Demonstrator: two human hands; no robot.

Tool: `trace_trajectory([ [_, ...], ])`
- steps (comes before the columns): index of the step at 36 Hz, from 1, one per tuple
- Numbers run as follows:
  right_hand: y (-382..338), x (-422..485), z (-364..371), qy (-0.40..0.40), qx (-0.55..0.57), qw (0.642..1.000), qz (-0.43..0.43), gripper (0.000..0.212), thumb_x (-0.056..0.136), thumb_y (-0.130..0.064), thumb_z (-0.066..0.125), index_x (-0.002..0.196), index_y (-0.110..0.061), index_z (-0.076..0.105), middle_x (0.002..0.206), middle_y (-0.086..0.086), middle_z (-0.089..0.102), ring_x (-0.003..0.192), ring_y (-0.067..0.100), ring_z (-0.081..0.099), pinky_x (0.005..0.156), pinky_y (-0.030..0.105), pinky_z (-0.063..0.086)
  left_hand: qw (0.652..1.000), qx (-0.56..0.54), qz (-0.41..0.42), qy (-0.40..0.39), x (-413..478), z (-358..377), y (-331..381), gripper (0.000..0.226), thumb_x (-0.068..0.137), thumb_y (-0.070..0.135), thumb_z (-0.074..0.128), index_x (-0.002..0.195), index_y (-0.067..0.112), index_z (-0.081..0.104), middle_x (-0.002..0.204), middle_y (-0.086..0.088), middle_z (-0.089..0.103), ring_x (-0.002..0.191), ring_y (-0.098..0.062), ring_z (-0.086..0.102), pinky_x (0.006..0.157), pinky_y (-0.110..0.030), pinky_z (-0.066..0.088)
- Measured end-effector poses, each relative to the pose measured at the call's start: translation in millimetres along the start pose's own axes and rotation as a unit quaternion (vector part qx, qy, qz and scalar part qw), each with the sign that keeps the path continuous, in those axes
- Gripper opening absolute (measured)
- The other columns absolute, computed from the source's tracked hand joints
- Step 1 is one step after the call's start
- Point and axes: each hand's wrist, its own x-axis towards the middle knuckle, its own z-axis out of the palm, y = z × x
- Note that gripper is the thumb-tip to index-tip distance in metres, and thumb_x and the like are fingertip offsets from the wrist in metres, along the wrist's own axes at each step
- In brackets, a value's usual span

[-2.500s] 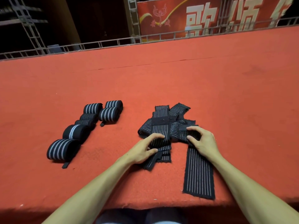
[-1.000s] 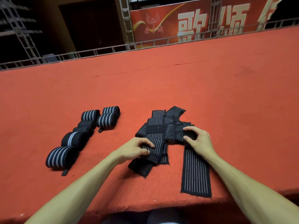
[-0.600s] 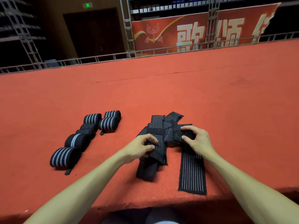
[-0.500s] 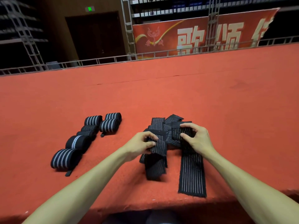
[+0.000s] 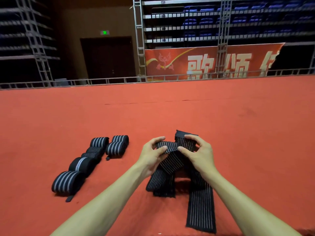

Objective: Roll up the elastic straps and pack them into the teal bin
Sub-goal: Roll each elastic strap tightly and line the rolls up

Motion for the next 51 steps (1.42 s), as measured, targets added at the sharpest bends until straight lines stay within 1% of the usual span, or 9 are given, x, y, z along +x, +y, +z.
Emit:
trace_trajectory([
  [8, -12, 4, 11, 0.037, 0.068, 0.997, 0.028, 0.046, 0.069, 0.002, 0.084, 0.107, -0.020, 0.070, 0.103, -0.011, 0.071, 0.090, -0.004, 0.065, 0.087, 0.023, 0.052, 1.000, -0.007, -0.005, -0.007, -1, 5, -1, 0.027, 0.093, -0.013, 0.054, 0.107, 0.008, 0.062, 0.100, -0.013, 0.065, 0.082, -0.018, 0.067, 0.066, -0.023, 0.058],
  [13, -8, 3, 15, 0.028, 0.059, 0.997, 0.033, 0.049, 0.069, 0.006, 0.080, 0.105, -0.025, 0.069, 0.101, -0.014, 0.070, 0.088, -0.007, 0.064, 0.084, 0.020, 0.050, 0.987, 0.154, -0.016, -0.035, 4, -3, -8, 0.025, 0.091, -0.003, 0.063, 0.107, 0.016, 0.060, 0.110, -0.016, 0.062, 0.085, -0.018, 0.063, 0.069, -0.025, 0.055],
  [17, -1, 1, 19, 0.031, 0.060, 0.997, 0.048, 0.050, 0.069, 0.006, 0.079, 0.104, -0.028, 0.069, 0.100, -0.014, 0.071, 0.088, -0.003, 0.065, 0.084, 0.023, 0.051, 0.869, 0.492, 0.057, 0.005, 8, -10, -11, 0.033, 0.092, 0.034, 0.065, 0.121, 0.030, 0.052, 0.113, -0.002, 0.049, 0.106, -0.020, 0.049, 0.089, -0.032, 0.042],
  [20, 1, 1, 21, 0.028, 0.066, 0.996, 0.052, 0.050, 0.070, 0.006, 0.079, 0.103, -0.029, 0.068, 0.100, -0.014, 0.070, 0.086, -0.008, 0.064, 0.080, 0.017, 0.050, 0.803, 0.586, 0.103, 0.042, 6, -8, -12, 0.040, 0.092, 0.041, 0.063, 0.127, 0.031, 0.048, 0.119, -0.004, 0.025, 0.115, -0.025, 0.028, 0.103, -0.036, 0.030],
  [24, 0, 0, 21, 0.013, 0.079, 0.996, 0.047, 0.049, 0.070, 0.007, 0.080, 0.106, -0.024, 0.068, 0.104, -0.012, 0.070, 0.089, -0.010, 0.063, 0.081, 0.013, 0.049, 0.799, 0.556, 0.221, -0.056, 11, -12, -11, 0.030, 0.091, 0.021, 0.066, 0.120, 0.022, 0.056, 0.126, 0.005, 0.036, 0.115, -0.016, 0.034, 0.103, -0.028, 0.033],
  [31, -3, 2, 15, 0.012, 0.119, 0.992, 0.050, 0.049, 0.069, 0.007, 0.082, 0.109, -0.019, 0.070, 0.106, -0.008, 0.071, 0.094, -0.005, 0.064, 0.084, 0.014, 0.050, 0.830, 0.481, 0.248, -0.138, 22, -8, -6, 0.045, 0.085, -0.001, 0.068, 0.123, 0.020, 0.058, 0.120, 0.008, 0.053, 0.085, -0.015, 0.056, 0.073, -0.015, 0.046],
  [40, 4, -2, 12, -0.026, 0.099, 0.993, 0.055, 0.048, 0.068, 0.000, 0.086, 0.103, -0.028, 0.070, 0.105, -0.010, 0.071, 0.097, -0.001, 0.065, 0.083, 0.016, 0.051, 0.794, 0.526, 0.277, -0.126, 23, -10, 3, 0.012, 0.083, -0.002, 0.069, 0.091, 0.006, 0.066, 0.082, 0.008, 0.048, 0.072, 0.005, 0.046, 0.069, -0.009, 0.034],
  [47, 9, 4, 11, 0.021, 0.101, 0.993, 0.062, 0.048, 0.069, 0.010, 0.081, 0.107, -0.018, 0.068, 0.105, -0.007, 0.070, 0.089, -0.004, 0.064, 0.083, 0.015, 0.051, 0.740, 0.602, 0.255, -0.159, 27, -27, 3, 0.017, 0.090, 0.003, 0.065, 0.106, 0.008, 0.070, 0.082, 0.014, 0.042, 0.072, 0.004, 0.044, 0.071, -0.004, 0.031],
  [51, 13, 5, 8, 0.005, 0.039, 0.998, 0.043, 0.051, 0.071, 0.005, 0.081, 0.106, -0.029, 0.067, 0.104, -0.014, 0.070, 0.093, 0.001, 0.065, 0.091, 0.030, 0.054, 0.730, 0.619, 0.248, -0.153, 30, -36, 5, 0.010, 0.089, 0.000, 0.065, 0.097, 0.003, 0.070, 0.083, 0.010, 0.041, 0.071, -0.004, 0.043, 0.071, -0.004, 0.031],
])
